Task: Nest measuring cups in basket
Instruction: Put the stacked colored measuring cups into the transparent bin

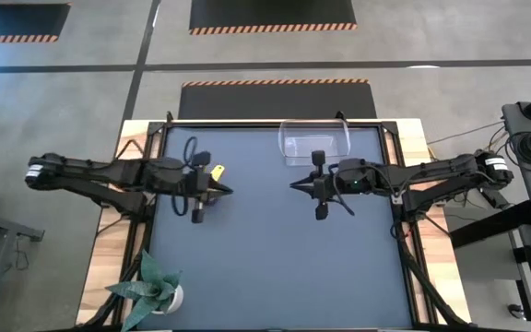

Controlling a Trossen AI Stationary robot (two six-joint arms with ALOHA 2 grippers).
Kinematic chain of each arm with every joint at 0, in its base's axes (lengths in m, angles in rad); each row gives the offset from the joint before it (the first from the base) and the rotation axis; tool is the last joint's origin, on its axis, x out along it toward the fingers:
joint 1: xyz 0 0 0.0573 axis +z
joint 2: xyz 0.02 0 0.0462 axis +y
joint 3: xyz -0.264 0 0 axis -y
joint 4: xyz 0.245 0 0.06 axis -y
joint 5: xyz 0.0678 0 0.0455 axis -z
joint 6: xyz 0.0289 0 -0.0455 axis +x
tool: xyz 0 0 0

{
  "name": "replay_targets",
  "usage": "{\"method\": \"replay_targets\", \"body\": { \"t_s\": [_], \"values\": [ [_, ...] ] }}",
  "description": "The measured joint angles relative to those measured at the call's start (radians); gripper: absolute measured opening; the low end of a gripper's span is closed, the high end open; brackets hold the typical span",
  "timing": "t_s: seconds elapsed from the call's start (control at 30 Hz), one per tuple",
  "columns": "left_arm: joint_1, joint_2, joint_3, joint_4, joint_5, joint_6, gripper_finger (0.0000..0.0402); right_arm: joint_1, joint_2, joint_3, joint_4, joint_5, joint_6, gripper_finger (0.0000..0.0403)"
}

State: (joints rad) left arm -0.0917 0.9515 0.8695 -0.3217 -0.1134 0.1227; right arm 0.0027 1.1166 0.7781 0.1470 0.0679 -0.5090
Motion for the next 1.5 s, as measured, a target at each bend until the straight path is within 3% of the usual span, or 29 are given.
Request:
{"method": "replay_targets", "body": {
  "t_s": [0.43,1.03,1.5],
  "values": [
    [0.0,-0.285,-0.252,0.155,0.0,0.009,0.0,-0.041,-0.12,-0.099,0.004,-0.068,0.097,0.0009],
    [0.0,-0.537,-0.435,0.183,-0.001,0.022,0.0,-0.096,-0.412,-0.354,0.076,-0.065,0.206,0.0009],
    [0.002,-0.731,-0.546,0.215,-0.01,0.015,0.0,-0.141,-0.601,-0.478,0.076,-0.056,0.249,0.0009]
  ]
}}
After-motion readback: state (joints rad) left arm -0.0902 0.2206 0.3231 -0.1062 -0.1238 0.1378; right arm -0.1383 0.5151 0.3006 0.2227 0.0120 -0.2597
